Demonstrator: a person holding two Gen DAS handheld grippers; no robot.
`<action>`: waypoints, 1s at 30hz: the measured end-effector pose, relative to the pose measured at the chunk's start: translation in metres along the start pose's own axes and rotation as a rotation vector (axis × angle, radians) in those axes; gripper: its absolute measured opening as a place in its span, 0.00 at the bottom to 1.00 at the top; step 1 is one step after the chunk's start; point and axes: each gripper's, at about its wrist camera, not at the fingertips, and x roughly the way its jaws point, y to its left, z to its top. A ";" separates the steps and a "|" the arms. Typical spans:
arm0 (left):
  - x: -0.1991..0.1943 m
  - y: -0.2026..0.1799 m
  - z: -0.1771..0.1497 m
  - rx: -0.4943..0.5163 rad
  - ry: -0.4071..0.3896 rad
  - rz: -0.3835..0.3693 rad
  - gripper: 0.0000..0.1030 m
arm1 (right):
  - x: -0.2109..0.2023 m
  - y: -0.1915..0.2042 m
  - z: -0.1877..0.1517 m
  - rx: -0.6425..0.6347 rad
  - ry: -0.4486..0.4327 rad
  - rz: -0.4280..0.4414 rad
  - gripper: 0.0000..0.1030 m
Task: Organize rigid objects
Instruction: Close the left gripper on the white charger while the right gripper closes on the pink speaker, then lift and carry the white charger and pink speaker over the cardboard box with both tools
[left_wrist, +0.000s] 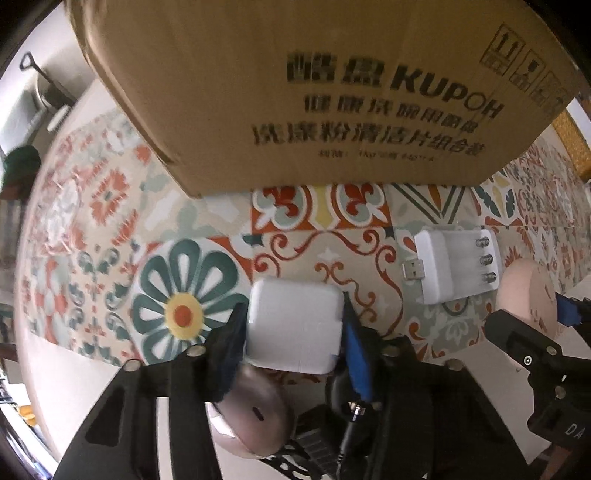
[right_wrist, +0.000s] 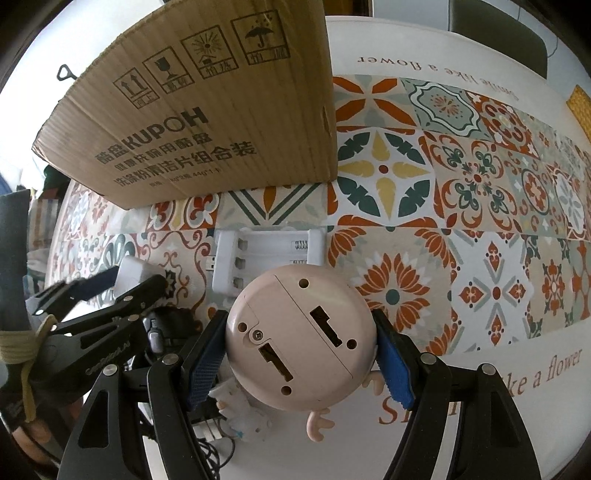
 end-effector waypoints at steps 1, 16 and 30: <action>0.000 -0.001 -0.001 0.002 -0.009 0.003 0.46 | 0.001 0.001 0.000 0.000 0.001 0.002 0.72; -0.024 0.005 -0.001 -0.015 -0.092 -0.027 0.45 | -0.005 0.013 0.006 -0.026 -0.034 0.017 0.72; -0.101 0.012 -0.016 -0.033 -0.254 -0.042 0.45 | -0.064 0.015 -0.004 -0.067 -0.157 0.045 0.72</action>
